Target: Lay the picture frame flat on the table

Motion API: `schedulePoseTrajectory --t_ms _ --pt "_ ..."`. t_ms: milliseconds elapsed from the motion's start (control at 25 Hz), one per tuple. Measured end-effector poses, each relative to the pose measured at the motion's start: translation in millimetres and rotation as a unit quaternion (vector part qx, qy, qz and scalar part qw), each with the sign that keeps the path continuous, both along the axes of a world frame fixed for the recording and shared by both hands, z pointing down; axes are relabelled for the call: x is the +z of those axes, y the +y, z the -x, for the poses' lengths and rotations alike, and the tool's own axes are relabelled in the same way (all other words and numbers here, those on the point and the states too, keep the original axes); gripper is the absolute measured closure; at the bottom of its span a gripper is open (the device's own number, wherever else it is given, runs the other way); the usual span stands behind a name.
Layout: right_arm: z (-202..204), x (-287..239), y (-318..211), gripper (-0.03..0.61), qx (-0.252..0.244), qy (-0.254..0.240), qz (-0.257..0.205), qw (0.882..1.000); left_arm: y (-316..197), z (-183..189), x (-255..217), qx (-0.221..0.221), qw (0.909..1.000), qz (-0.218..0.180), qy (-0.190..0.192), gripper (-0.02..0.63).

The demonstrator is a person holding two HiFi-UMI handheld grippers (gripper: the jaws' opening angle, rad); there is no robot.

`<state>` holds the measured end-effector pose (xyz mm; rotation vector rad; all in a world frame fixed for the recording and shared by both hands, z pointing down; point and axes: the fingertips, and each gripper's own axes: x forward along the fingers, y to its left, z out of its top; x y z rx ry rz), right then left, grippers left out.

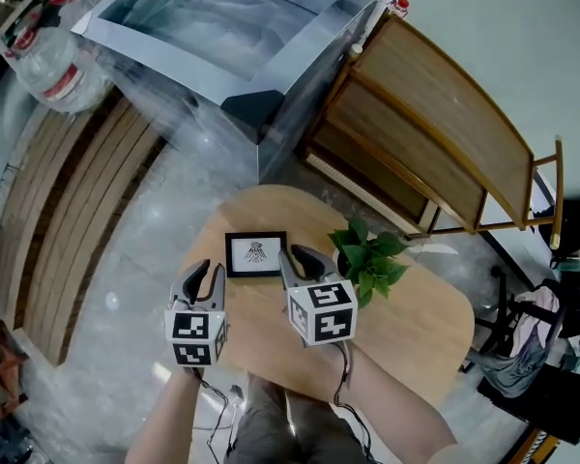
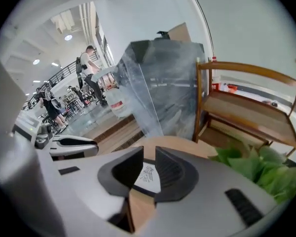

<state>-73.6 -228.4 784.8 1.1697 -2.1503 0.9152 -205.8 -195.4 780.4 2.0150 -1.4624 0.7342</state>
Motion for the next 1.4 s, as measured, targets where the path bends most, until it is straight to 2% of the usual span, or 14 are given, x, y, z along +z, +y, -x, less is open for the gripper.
schedulePoseTrajectory --t_ms 280,560,800,1000,1200,1400 --pt "-11 -136 -1 0.541 -0.005 0.001 -0.098 0.995 -2 -1 -138 0.021 0.9959 -0.087 -0.017 0.563" --pt "-14 -286 11 0.554 -0.019 -0.013 -0.205 0.979 9 -9 -283 0.029 0.9831 -0.180 -0.013 0.578" --pt "-27 -407 34 0.556 -0.022 -0.027 -0.287 0.957 30 -25 -395 0.040 0.9647 -0.260 -0.017 0.581" --pt "-33 -490 61 0.557 -0.029 -0.038 -0.346 0.937 56 -34 -478 0.054 0.9409 -0.331 -0.047 0.581" --pt "-45 -556 93 0.558 -0.024 -0.048 -0.388 0.920 88 -43 -539 0.073 0.9287 -0.360 -0.054 0.581" --pt "-55 -596 128 0.561 -0.024 -0.053 -0.405 0.912 120 -53 -585 0.075 0.9151 -0.393 -0.050 0.581"
